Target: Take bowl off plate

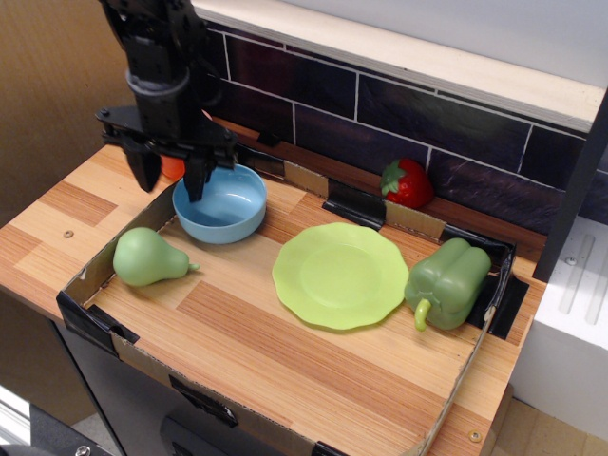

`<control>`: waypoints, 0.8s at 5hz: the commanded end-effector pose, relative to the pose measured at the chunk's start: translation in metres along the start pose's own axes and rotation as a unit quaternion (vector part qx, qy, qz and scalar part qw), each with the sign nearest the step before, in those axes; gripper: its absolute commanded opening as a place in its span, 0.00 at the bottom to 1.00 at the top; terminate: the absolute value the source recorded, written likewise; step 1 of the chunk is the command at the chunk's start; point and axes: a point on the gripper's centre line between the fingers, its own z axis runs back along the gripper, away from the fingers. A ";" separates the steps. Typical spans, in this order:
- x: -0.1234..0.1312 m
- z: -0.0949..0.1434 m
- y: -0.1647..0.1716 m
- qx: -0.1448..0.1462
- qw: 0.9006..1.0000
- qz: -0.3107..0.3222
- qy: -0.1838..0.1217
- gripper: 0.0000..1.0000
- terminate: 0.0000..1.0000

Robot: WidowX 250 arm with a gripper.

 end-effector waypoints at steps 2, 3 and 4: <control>-0.001 0.053 -0.009 0.007 0.999 0.007 -0.046 1.00 0.00; -0.001 0.053 -0.009 0.007 0.999 0.007 -0.046 1.00 0.00; -0.001 0.053 -0.009 0.007 0.999 0.007 -0.046 1.00 1.00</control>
